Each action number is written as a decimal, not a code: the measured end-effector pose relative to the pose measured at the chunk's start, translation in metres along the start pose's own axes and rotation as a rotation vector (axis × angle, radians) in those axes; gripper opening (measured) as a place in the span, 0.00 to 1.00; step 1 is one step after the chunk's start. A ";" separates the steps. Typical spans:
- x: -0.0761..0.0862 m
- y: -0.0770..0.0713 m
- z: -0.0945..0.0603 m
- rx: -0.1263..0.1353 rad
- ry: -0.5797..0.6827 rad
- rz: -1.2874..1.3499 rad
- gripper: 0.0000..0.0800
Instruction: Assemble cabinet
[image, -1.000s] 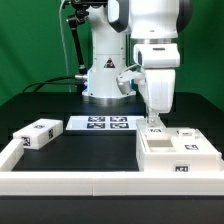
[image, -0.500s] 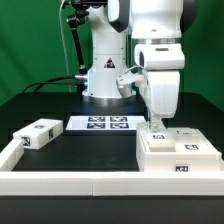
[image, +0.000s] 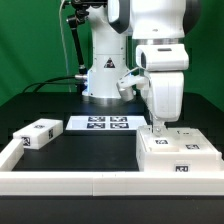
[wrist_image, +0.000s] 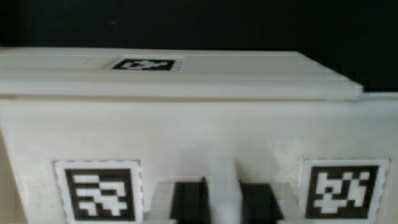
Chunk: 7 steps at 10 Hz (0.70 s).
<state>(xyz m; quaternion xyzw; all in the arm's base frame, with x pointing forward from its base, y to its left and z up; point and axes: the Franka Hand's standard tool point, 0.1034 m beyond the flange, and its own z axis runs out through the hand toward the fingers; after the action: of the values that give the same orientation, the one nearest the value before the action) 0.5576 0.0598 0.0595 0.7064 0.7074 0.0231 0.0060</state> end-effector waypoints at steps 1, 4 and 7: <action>0.000 0.010 0.000 0.002 0.000 0.003 0.09; -0.001 0.022 0.001 0.008 -0.001 0.012 0.09; 0.000 0.022 0.000 0.007 -0.002 0.028 0.09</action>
Offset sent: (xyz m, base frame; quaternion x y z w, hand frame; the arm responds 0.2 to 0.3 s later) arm 0.0237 0.0105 -0.0053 -0.0041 0.0352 -0.0105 0.9993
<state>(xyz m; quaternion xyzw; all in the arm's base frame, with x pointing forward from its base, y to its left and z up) 0.5793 0.0601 0.0601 0.7162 0.6976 0.0202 0.0039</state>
